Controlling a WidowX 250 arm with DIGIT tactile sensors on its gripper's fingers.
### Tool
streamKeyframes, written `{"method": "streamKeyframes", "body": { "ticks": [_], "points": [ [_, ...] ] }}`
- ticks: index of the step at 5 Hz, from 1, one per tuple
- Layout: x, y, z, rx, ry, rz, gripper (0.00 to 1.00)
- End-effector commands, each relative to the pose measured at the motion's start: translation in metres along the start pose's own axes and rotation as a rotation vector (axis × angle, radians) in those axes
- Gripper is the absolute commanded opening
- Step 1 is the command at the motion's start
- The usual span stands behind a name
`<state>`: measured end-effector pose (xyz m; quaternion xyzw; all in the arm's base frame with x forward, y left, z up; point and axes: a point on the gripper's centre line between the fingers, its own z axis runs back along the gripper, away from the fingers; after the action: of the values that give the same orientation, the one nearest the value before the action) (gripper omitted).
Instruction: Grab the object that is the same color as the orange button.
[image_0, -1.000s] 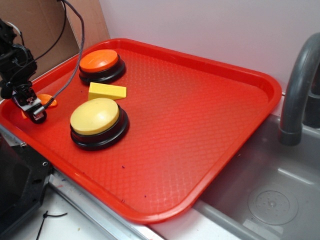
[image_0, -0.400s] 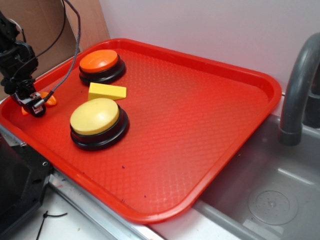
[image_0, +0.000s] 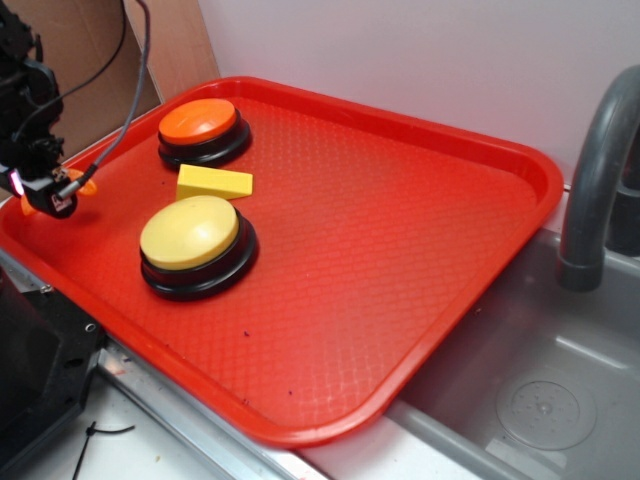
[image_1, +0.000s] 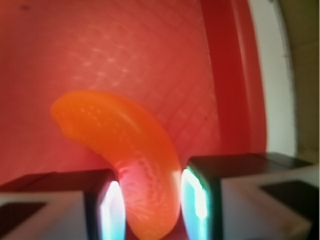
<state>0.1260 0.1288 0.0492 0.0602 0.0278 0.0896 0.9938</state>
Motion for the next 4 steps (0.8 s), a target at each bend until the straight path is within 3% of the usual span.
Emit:
{"method": "streamKeyframes", "body": {
  "ticks": [1,2,3,4],
  "points": [
    [0.014,-0.026,0.079,0.024,-0.087,0.04,0.0],
    [0.034,-0.059,0.113,-0.142,-0.185,0.032,0.0],
    [0.048,-0.079,0.132,-0.191,-0.206,0.011,0.0],
    [0.066,-0.102,0.153,-0.203,-0.209,-0.008,0.0]
  ]
}}
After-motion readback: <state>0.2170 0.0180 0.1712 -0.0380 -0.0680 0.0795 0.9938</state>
